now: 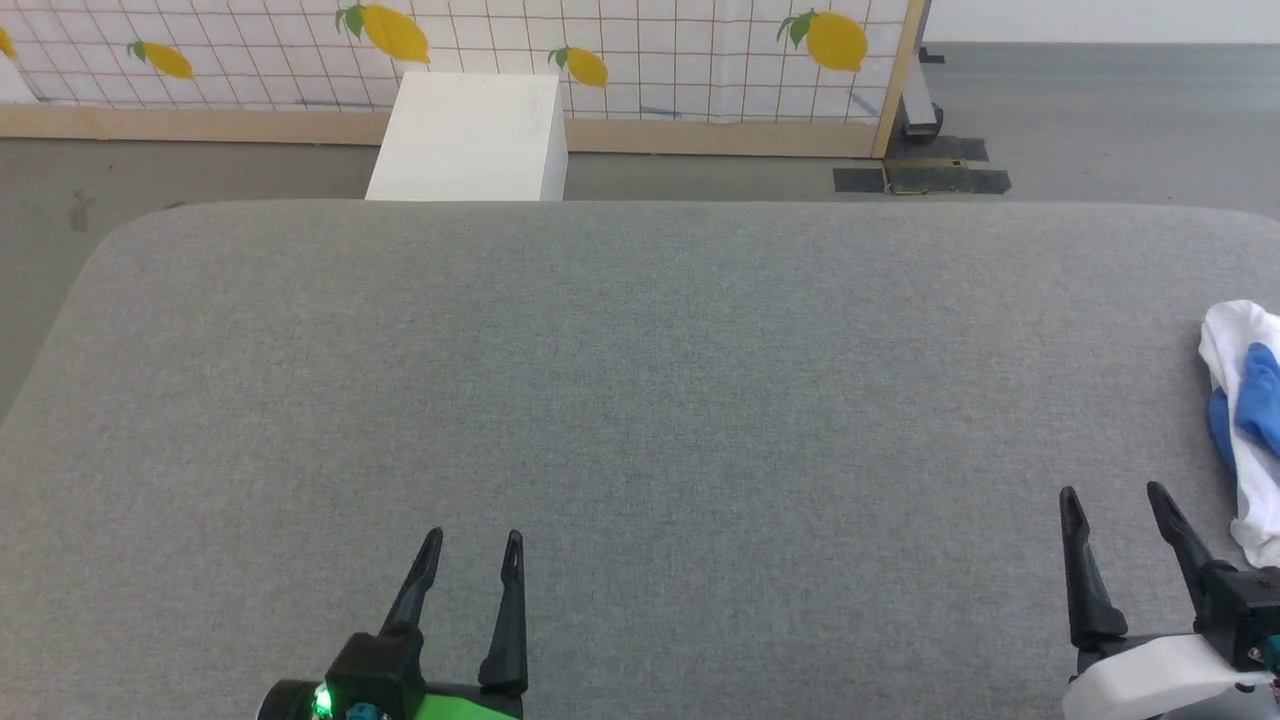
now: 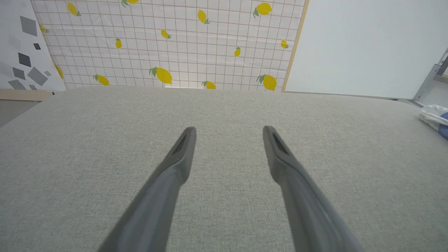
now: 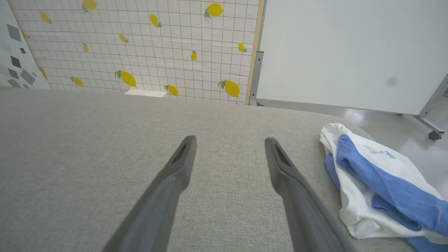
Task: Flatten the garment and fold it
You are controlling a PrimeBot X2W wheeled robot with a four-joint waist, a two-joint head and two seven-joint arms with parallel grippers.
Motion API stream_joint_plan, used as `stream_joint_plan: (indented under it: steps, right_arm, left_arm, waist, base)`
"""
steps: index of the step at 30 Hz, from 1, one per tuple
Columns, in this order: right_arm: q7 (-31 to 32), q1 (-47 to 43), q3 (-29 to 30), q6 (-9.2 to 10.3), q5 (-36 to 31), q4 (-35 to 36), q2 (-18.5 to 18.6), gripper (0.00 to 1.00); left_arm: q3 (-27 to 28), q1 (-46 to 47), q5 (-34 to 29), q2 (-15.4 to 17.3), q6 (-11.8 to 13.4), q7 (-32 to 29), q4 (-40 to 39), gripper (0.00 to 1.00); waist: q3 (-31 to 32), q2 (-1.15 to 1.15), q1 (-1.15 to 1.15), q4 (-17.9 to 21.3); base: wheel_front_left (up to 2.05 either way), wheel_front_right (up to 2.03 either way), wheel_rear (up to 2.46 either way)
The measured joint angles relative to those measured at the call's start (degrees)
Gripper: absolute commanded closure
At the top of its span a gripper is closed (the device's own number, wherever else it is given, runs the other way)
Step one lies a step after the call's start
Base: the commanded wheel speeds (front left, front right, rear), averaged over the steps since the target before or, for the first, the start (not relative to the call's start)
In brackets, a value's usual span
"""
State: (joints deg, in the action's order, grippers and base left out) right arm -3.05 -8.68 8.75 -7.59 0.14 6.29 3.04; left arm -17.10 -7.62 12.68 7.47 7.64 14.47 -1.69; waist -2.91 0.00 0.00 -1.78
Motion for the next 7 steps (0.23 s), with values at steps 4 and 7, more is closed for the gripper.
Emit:
stream_joint_plan:
  steps: [4,7]
  right_arm:
    - [0.01,-0.13,-0.11,0.0,0.12,-0.2,-0.01,1.0]
    - [0.02,-0.13,-0.05,0.0,0.1,-0.18,0.0,1.0]
  left_arm:
    - [0.42,-0.6,-0.02,-0.11,-0.53,0.0,-0.01,1.0]
    - [0.26,-0.56,-0.01,-0.1,-0.53,-0.11,0.0,1.0]
  waist:
    - [0.64,0.0,0.0,0.12]
    - [0.69,0.0,0.0,0.13]
  base:
    - [0.0,0.0,0.0]
    - [0.0,0.0,0.0]
